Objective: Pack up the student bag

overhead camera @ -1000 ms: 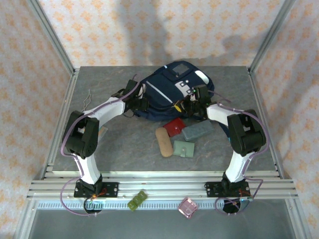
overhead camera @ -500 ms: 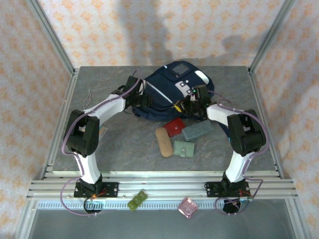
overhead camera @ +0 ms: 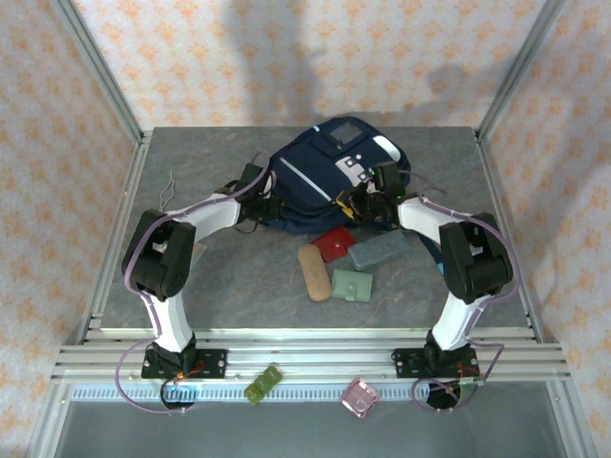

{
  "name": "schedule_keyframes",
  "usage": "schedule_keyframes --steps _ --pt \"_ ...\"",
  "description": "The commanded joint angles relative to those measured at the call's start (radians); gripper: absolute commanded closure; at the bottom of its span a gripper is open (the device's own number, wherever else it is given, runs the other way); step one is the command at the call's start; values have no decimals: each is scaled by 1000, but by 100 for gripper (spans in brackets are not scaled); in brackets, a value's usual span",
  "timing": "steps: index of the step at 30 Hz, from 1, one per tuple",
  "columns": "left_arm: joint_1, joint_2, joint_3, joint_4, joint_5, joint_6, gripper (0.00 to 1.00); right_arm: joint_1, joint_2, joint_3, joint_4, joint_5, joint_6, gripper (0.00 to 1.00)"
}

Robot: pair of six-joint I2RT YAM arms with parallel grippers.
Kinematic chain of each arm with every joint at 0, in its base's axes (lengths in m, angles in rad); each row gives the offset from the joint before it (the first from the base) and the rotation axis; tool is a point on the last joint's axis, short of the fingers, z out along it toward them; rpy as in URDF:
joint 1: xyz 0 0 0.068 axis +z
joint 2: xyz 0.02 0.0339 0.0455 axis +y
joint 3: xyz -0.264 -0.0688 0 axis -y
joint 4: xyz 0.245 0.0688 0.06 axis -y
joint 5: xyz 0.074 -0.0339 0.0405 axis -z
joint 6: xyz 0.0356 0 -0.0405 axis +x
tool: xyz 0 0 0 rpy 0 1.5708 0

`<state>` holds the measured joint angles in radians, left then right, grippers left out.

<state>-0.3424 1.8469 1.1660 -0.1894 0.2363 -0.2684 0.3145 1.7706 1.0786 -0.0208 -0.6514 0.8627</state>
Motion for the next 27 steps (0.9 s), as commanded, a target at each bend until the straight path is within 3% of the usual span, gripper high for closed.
schedule_keyframes --steps 1,12,23,27 --pt "-22 -30 -57 10 30 -44 76 39 -61 5 -26 29 -20 71" --pt "-74 -42 -137 98 83 -100 76 153 8 30 86 -64 99 64" --pt "-115 -61 -155 153 108 -136 76 150 47 -4 44 19 138 60" --pt "-116 -66 -171 169 112 -148 78 151 47 -13 59 -10 150 60"
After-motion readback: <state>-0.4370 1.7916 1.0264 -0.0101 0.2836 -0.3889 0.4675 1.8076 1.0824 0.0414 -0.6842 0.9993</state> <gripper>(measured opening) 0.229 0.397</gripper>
